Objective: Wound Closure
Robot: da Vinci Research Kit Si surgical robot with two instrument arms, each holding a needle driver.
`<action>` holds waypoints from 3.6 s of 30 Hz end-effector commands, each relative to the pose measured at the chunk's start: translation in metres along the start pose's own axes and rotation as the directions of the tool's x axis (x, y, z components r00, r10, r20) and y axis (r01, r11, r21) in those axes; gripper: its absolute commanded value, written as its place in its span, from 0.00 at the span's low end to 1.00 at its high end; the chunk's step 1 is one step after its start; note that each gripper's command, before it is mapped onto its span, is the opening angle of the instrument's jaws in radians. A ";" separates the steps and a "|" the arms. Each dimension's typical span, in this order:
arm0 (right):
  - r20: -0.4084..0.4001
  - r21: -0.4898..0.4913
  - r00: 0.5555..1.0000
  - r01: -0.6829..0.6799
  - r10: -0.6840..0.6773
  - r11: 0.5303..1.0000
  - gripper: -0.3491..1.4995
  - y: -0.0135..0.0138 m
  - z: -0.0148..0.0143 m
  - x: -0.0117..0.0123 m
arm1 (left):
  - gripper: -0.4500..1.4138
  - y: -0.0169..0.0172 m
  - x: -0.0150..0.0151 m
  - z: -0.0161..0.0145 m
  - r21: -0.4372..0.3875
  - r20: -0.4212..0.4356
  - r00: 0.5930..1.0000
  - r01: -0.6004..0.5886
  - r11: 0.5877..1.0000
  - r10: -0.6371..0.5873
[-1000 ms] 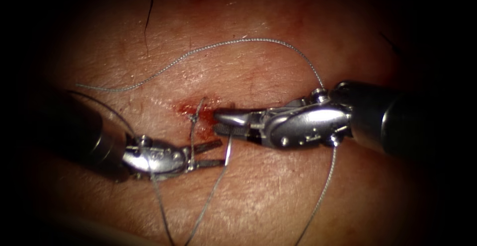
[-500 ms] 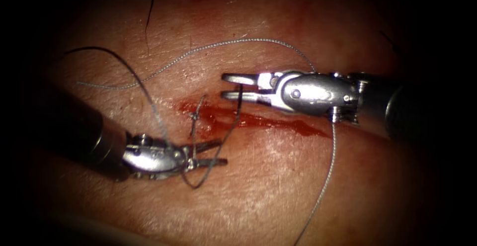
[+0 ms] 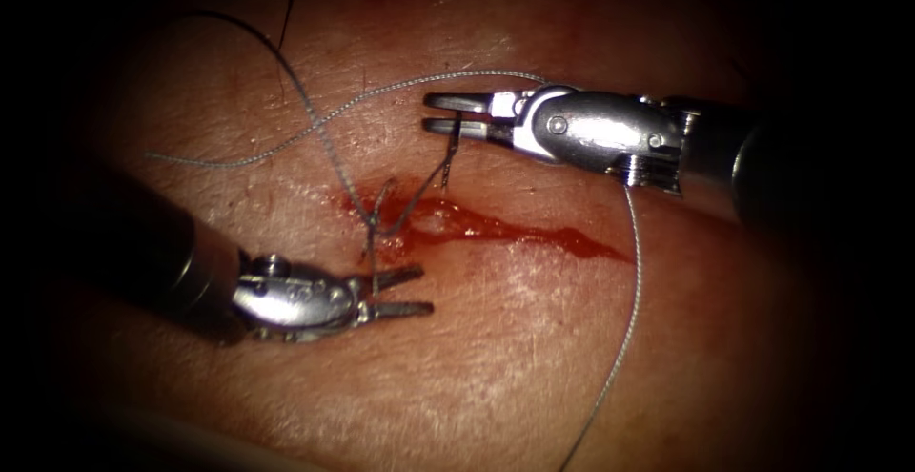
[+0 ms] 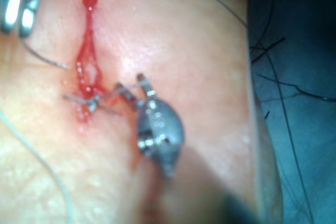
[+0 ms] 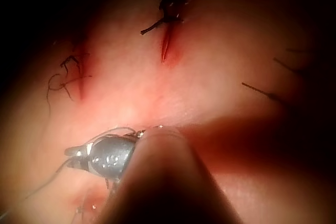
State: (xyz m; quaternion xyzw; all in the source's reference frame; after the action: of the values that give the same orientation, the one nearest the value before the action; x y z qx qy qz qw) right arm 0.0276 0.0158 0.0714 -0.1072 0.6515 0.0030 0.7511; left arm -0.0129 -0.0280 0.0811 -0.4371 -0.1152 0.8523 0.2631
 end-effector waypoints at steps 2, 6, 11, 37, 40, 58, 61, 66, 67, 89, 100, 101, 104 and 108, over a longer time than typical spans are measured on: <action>-0.003 0.006 0.999 0.033 -0.033 0.999 0.00 -0.0004 0.0012 0.0008 | 0.42 0.0006 -0.0009 0.0002 -0.001 0.003 1.000 0.002 1.000 -0.002; -0.001 0.004 0.994 0.110 -0.110 0.994 0.00 0.0000 0.0013 0.0020 | 0.42 0.0006 -0.0009 0.0002 -0.002 0.006 1.000 0.002 1.000 -0.002; -0.013 0.030 0.992 0.127 -0.126 0.991 0.00 -0.0009 0.0022 0.0024 | 0.42 0.0006 -0.0009 0.0003 -0.001 0.006 1.000 0.002 1.000 -0.002; 0.150 -0.104 0.741 -0.646 0.654 0.756 0.00 -0.0018 0.0027 0.0003 | 0.42 0.0005 -0.0009 0.0000 -0.007 0.006 1.000 0.002 1.000 -0.002; 0.212 -0.130 0.724 -0.644 0.656 0.754 0.00 -0.0021 0.0022 0.0002 | 0.42 0.0005 -0.0009 0.0000 -0.008 0.006 1.000 0.003 1.000 -0.003; 0.312 -0.050 0.346 -0.924 0.885 0.379 0.00 -0.0081 0.0024 -0.0003 | 0.44 0.0000 -0.0007 -0.0006 -0.008 0.006 1.000 0.004 1.000 -0.004; 0.333 -0.051 0.274 -0.950 0.902 0.308 0.00 -0.0096 0.0024 -0.0006 | 0.44 -0.0001 -0.0007 -0.0008 -0.009 0.006 1.000 0.004 1.000 -0.004; 0.373 -0.041 0.171 -0.979 0.912 0.200 0.00 -0.0120 0.0022 -0.0012 | 0.44 -0.0002 -0.0007 -0.0008 -0.007 0.007 1.000 0.004 1.000 -0.004; 0.374 -0.030 0.152 -0.984 0.915 0.176 0.00 -0.0126 0.0021 -0.0013 | 0.44 -0.0002 -0.0007 -0.0008 -0.007 0.007 1.000 0.004 1.000 -0.004; 0.219 0.023 0.331 -0.942 0.918 0.334 0.94 -0.0077 -0.0019 -0.0015 | 0.42 0.0001 0.0005 -0.0004 0.010 -0.026 0.975 -0.222 0.975 0.222; 0.200 -0.011 0.355 -0.931 0.913 0.364 0.95 -0.0055 -0.0068 -0.0006 | 0.50 0.0012 0.0022 -0.0002 0.106 0.016 0.866 -0.499 0.860 0.500; 0.194 0.002 0.359 -0.931 0.913 0.365 0.95 -0.0060 -0.0068 -0.0008 | 0.51 0.0013 0.0024 -0.0004 0.125 0.017 0.860 -0.509 0.852 0.511; 0.188 0.031 0.369 -0.929 0.910 0.370 0.93 -0.0070 -0.0066 -0.0016 | 0.56 0.0016 0.0027 -0.0005 0.150 0.023 0.852 -0.521 0.840 0.523; 0.184 0.034 0.377 -0.925 0.908 0.378 0.93 -0.0076 -0.0066 -0.0023 | 0.63 0.0020 0.0031 0.0000 0.150 0.018 0.834 -0.548 0.823 0.552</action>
State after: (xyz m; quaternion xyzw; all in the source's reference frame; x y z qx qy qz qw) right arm 0.0211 0.0079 0.0735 0.3188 0.5506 0.3822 0.6702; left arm -0.0154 -0.0271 0.0774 -0.4458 0.0896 0.8899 0.0354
